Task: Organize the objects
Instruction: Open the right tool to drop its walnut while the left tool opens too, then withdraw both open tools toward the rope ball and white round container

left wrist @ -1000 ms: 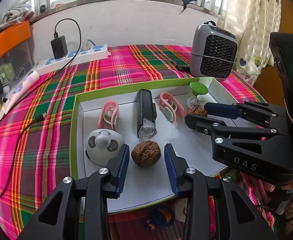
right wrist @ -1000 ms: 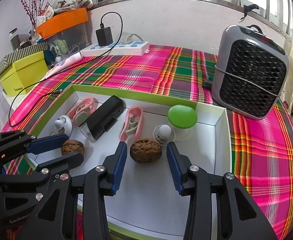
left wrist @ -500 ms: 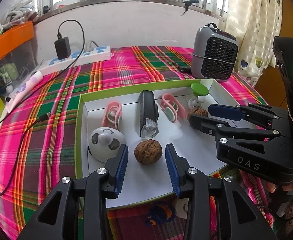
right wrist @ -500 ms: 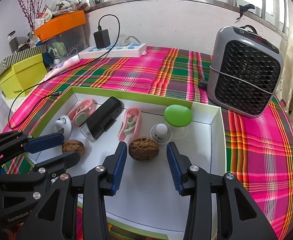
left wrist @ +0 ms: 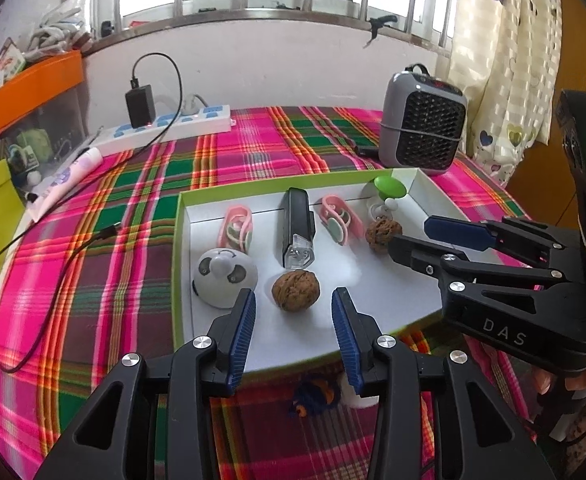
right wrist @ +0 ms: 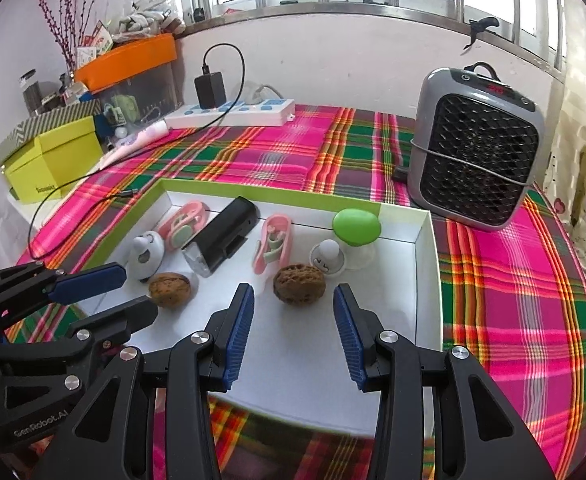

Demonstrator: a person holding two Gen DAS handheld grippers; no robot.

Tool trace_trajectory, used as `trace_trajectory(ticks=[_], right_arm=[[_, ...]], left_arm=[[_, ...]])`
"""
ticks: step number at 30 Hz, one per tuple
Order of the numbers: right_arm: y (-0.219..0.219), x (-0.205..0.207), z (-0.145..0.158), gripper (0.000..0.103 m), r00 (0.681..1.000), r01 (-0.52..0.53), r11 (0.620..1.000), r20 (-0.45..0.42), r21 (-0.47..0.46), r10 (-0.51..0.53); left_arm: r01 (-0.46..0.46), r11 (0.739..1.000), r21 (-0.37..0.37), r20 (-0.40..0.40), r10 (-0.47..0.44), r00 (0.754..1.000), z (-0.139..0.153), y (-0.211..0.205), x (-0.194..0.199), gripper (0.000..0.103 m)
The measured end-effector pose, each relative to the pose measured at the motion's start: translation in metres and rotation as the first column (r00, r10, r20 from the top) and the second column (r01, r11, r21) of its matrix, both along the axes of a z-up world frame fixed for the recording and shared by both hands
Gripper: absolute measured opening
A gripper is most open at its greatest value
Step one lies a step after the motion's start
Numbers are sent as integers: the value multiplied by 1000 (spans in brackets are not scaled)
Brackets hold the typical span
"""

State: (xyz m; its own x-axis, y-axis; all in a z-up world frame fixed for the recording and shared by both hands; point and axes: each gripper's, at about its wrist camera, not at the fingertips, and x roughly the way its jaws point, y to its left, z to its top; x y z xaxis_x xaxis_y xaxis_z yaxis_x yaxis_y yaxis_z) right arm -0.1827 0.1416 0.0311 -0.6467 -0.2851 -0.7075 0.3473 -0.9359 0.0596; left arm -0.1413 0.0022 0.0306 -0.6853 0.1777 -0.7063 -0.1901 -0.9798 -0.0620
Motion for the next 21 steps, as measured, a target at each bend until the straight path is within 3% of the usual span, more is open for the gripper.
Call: trace_trajectory(ticks=[21], right_arm=[[-2,52,12,43,999,9,999,-50,-36,-11]], left_arm=[[-37,999,5,-46,37,998,8,-16,48,38]])
